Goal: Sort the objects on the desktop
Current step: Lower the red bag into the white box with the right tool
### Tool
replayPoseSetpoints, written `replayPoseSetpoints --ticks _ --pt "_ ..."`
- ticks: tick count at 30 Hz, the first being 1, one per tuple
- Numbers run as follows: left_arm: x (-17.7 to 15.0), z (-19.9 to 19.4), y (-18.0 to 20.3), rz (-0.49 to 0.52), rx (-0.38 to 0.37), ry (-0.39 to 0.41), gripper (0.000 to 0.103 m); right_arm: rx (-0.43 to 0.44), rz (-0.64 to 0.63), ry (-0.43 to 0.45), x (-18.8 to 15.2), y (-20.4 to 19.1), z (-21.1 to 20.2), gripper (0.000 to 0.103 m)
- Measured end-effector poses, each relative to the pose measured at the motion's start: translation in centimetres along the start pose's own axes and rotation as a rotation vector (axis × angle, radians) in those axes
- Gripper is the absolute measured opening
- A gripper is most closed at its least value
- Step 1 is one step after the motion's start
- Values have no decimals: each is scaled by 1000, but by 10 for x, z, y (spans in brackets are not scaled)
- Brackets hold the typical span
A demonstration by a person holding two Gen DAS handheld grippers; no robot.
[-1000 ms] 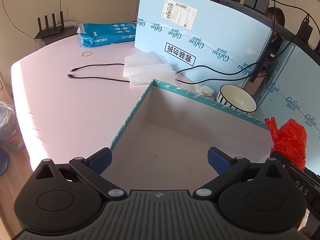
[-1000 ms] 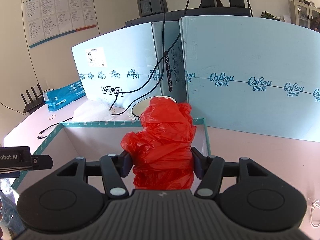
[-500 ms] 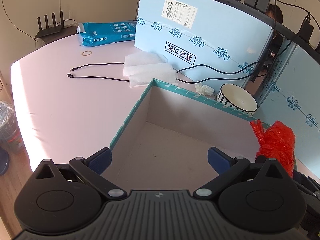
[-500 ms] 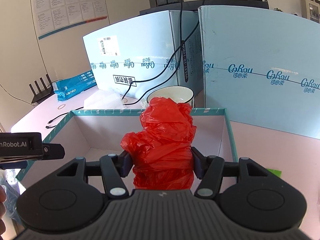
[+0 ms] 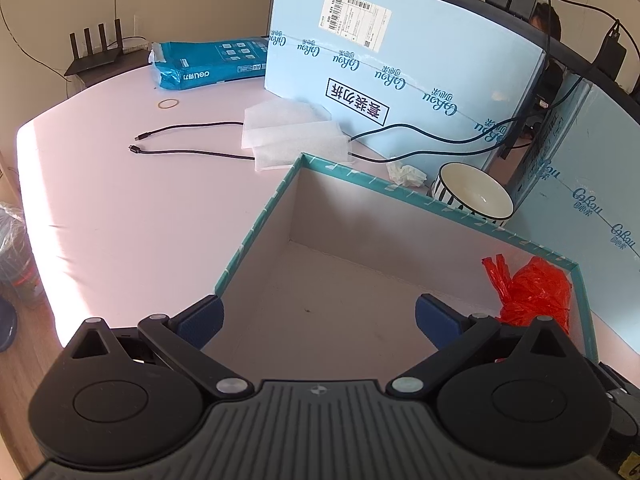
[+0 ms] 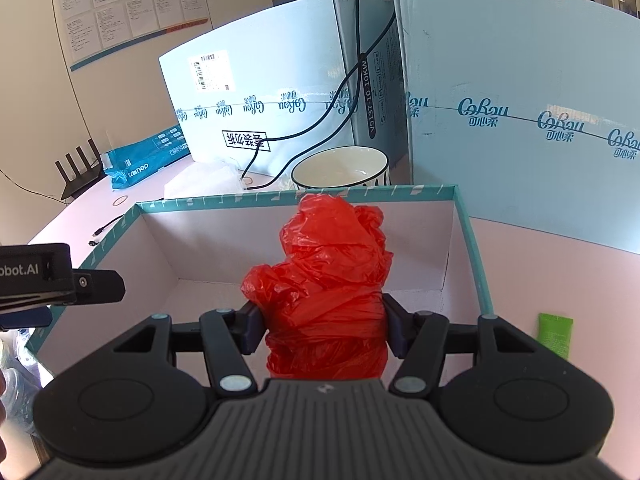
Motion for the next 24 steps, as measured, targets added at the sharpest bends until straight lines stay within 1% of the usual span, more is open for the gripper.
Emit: replayPoseSetpoints --ticks 9,18,24 --pt "2 4 0 5 -8 -12 102 7 29 -70 -2 -3 17 62" --pt "4 5 0 15 -17 -14 102 6 -2 -85 -3 -14 23 62" --pt "5 8 0 16 -21 -21 102 -10 -16 -105 -1 -18 26 62"
Point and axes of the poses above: each gripper's, at about its wrist camera, not at the fingertips, and z roughly the way its jaws point, y to its right, x to its top, the point moved 1 cm from there along z, roughly the way its jaws point, and after that the axes turned 9 degrees about -y, right-handed, at the moved point
